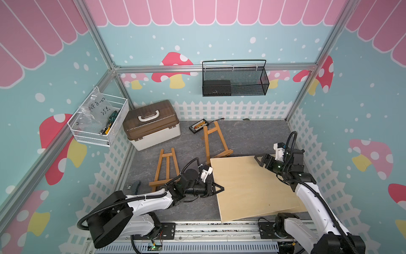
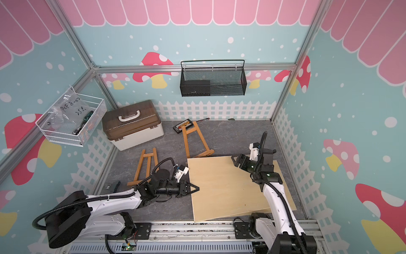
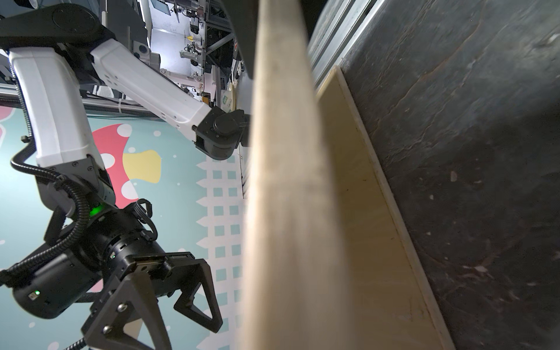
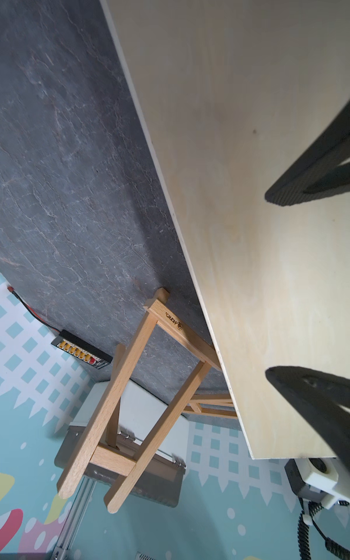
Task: Disassemble the easel
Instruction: Place the drawing board on the drawing board.
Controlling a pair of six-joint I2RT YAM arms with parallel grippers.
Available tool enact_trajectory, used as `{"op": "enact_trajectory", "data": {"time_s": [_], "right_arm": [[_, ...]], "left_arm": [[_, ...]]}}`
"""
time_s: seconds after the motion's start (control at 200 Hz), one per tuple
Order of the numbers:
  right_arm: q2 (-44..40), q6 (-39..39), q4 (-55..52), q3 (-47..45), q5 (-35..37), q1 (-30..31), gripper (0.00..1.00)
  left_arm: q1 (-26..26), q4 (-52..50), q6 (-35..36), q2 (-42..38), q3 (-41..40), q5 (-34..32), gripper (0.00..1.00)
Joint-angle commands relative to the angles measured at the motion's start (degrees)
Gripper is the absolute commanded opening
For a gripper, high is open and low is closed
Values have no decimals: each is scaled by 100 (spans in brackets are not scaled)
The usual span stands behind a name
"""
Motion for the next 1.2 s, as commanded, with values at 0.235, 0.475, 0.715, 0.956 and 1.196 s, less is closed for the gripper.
{"op": "enact_trajectory", "data": {"time_s": [0.235, 0.475, 0.715, 0.956, 1.196], "right_arm": [[-99, 130, 412, -39, 4, 306, 86], [-64, 203, 514, -47, 30, 411, 86], [-46, 211, 524, -56, 48, 441, 86], [-11, 246, 527, 22, 65, 437, 86], [15, 247, 531, 49, 83, 440, 86]], "left_arm": [[-471, 742, -52, 1378, 532, -815, 0], [-676, 1208, -352, 2073, 800, -893, 0], [-998, 1774, -740, 2661, 913, -945, 0], [-1003, 1702, -761, 2570, 791, -1100, 0], [-972, 1432, -668, 2613, 811, -1223, 0]]}}
